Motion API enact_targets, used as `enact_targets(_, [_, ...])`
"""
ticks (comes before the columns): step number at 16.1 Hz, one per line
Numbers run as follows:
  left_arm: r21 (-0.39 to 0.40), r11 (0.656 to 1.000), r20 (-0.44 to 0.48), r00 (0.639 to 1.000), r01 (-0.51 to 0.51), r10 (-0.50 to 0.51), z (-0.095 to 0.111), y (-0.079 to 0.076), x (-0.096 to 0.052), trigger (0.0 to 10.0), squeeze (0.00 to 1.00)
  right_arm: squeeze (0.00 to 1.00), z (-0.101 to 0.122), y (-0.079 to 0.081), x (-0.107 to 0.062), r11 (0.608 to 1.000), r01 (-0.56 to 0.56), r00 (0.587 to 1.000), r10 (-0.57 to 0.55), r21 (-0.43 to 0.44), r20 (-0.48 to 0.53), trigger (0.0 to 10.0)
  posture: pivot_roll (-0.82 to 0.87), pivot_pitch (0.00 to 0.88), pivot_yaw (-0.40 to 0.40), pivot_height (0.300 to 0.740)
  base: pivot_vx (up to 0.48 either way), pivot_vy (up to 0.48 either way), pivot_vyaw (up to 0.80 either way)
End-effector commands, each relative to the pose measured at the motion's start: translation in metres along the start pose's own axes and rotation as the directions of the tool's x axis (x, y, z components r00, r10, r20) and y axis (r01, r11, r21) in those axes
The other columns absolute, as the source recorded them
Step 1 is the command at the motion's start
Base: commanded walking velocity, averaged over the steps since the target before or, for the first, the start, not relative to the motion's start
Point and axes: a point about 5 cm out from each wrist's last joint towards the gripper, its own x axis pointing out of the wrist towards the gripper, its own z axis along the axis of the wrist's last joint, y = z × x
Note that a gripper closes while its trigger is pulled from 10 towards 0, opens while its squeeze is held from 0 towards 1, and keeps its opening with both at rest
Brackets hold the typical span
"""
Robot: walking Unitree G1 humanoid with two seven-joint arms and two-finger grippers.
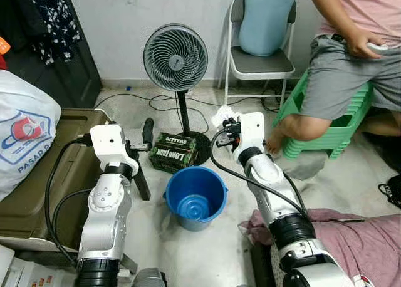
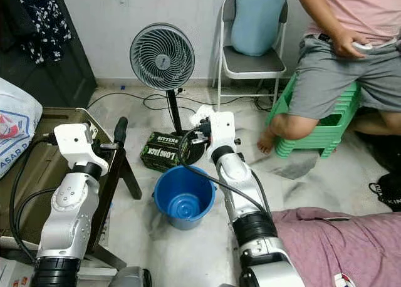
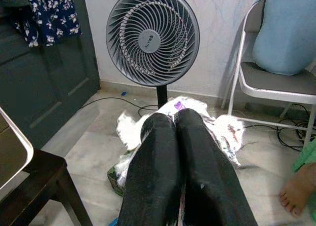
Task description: Clean up the room
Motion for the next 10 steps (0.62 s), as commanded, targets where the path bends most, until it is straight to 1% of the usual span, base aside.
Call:
enact_targets(1, [0.001, 1.0, 0.019, 1.0, 0.007, -0.007, 0.0041, -0.0001, 0.0007, 10.0, 0.0, 0.0, 0.0054, 0.0001, 0.0022, 1.0, 0.001, 1.0, -0.001, -0.004, 0.014, 10.0, -0.02, 0.0, -0.027, 0.74, 0.0, 0.0, 0.0])
enact_targets(3, [0.002, 1.0, 0.019, 1.0, 0.008, -0.008, 0.004, -0.0004, 0.0005, 10.0, 0.0, 0.0, 0.0056, 0.0003, 0.0023, 1.0, -0.003, 1.0, 0.003, -0.01, 0.015, 10.0, -0.02, 0.0, -0.027, 0.74, 0.0, 0.0, 0.0])
enact_targets(6, [0.002, 1.0, 0.019, 1.0, 0.01, -0.01, 0.0037, -0.0005, 0.0006, 10.0, 0.0, 0.0, 0.0053, 0.0003, 0.0023, 1.0, -0.001, 1.0, 0.001, -0.008, 0.014, 10.0, -0.02, 0.0, -0.027, 0.74, 0.252, 0.0, 0.8])
enact_targets(10, [0.002, 1.0, 0.017, 1.0, 0.013, -0.013, 0.0034, -0.0012, 0.0007, 10.0, 0.0, 0.0, 0.0054, 0.0002, 0.0024, 1.0, -0.002, 1.0, 0.002, -0.007, 0.015, 10.0, -0.02, 0.0, -0.027, 0.74, 0.256, 0.0, 0.61])
